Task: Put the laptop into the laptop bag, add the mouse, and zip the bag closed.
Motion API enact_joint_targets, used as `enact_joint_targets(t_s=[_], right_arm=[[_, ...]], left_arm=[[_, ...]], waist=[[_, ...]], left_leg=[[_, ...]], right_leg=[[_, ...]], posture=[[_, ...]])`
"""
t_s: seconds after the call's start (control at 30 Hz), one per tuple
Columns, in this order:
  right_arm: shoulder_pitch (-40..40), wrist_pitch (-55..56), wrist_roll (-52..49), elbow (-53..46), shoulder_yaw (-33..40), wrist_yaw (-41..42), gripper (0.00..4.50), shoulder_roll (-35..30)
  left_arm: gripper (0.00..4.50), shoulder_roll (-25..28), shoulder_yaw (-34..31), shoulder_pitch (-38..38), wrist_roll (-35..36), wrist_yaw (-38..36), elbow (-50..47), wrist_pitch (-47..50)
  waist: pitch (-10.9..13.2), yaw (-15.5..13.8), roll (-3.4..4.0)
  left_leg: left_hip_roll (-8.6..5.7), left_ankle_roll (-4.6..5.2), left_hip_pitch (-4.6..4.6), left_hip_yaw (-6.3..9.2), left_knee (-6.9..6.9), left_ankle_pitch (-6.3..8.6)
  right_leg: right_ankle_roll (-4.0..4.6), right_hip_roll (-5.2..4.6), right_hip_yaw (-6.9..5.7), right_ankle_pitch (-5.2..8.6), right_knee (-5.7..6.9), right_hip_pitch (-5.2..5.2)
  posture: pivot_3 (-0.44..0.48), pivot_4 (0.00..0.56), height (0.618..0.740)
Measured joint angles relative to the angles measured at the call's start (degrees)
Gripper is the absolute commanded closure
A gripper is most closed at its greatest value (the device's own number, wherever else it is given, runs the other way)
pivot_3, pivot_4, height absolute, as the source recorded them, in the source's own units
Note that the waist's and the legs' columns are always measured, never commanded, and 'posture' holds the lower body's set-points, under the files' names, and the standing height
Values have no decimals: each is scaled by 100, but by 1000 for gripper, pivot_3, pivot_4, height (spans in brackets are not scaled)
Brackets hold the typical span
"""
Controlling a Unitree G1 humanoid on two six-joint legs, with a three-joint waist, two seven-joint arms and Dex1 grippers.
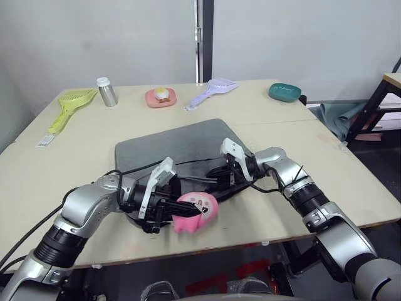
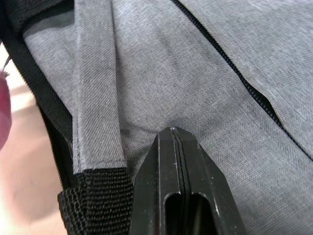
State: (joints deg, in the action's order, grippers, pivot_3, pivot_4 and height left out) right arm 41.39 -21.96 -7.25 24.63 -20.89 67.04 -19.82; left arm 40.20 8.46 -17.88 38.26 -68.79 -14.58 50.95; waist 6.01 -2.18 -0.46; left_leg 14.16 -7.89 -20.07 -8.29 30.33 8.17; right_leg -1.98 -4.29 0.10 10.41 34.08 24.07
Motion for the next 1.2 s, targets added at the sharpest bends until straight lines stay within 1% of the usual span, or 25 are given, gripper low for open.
enact_joint_targets(t_s=[0.07, 0.13, 0.27, 0.37, 0.43, 0.5, 0.57, 0.7, 0.87, 1.03, 1.13, 1.2], right_arm=[[-19, -1, -1, -34, 1, 0, 4500, -1], [-27, -1, -1, -53, 0, 1, 4500, 1], [-42, -17, -2, -82, 0, 2, 4500, 0], [-48, -63, -1, -100, 1, 3, 4500, -6], [-47, -72, -1, -116, 1, 3, 4500, -5], [-57, -92, -1, -175, 0, 8, 4500, -14], [-73, -130, -1, -240, 0, 46, 4500, -61], [-126, -351, -4, -529, -5, 179, 4500, -168], [-246, -749, -25, -1067, -36, 317, 4500, -281], [-373, -1215, -138, -1655, -98, 481, 4500, -371], [-428, -1410, -235, -1881, -156, 512, 4500, -414], [-438, -1408, -244, -1883, -175, 511, 4500, -421]], left_arm=[[4287, 16, -43, 7, 18, -9, 27, 0], [4287, 99, -230, 23, 117, -45, 28, 16], [4287, 371, -1060, 155, 513, -59, 99, 90], [4287, 509, -1499, 245, 692, -34, 236, 138], [4287, 593, -1787, 245, 740, 8, 480, 153], [4287, 805, -2154, 240, 772, 36, 805, 151], [4287, 918, -2356, 232, 770, 35, 974, 126], [4287, 1036, -2484, 164, 677, 71, 1514, -20], [4287, 1226, -2651, -65, 601, 109, 2127, -143], [4287, 1289, -2904, -394, 530, 222, 2765, -340], [4287, 1339, -2998, -610, 439, 246, 3166, -429], [4287, 1358, -3011, -619, 429, 195, 3246, -453]], waist=[[-2, 2, -2], [-2, 8, -3], [0, 13, 1], [3, 7, 13], [5, 9, 15], [9, 9, 13], [14, -2, 22], [20, -26, 21], [23, -40, -4], [32, -83, -18], [45, -86, -20], [49, -85, -19]], left_leg=[[1, -3, 0, 1, 0, 2], [3, -7, 0, 2, -1, 3], [3, -10, 0, 3, -1, 5], [2, -11, 0, 3, -1, 6], [3, -11, -1, 4, -1, 6], [4, -14, -4, 6, -2, 7], [4, -18, -3, 5, -2, 10], [7, -27, -7, 6, -2, 14], [8, -53, -15, 5, -2, 28], [11, -71, -19, 7, -2, 42], [12, -72, -20, 7, -3, 43], [12, -72, -19, 6, -3, 43]], right_leg=[[0, 0, -2, 0, 1, 0], [0, 0, -4, 0, 1, 1], [-1, 1, -5, 1, 2, 1], [-3, 1, -5, 2, 2, 0], [-3, 2, -6, 2, 2, 2], [-6, 3, -8, 3, 2, 6], [-8, 3, -6, 4, 2, 5], [-8, 3, -8, 4, -2, 7], [-15, 4, -17, 16, -9, 16], [1, 5, -28, 36, -9, 18], [3, 5, -30, 37, -10, 18], [3, 4, -28, 37, -9, 18]], posture=[[0, 150, 740], [0, 150, 740], [0, 150, 740], [0, 150, 740], [0, 150, 740], [0, 150, 740], [0, 150, 740], [0, 150, 740], [0, 150, 740], [0, 150, 740], [0, 150, 740], [0, 150, 740]])
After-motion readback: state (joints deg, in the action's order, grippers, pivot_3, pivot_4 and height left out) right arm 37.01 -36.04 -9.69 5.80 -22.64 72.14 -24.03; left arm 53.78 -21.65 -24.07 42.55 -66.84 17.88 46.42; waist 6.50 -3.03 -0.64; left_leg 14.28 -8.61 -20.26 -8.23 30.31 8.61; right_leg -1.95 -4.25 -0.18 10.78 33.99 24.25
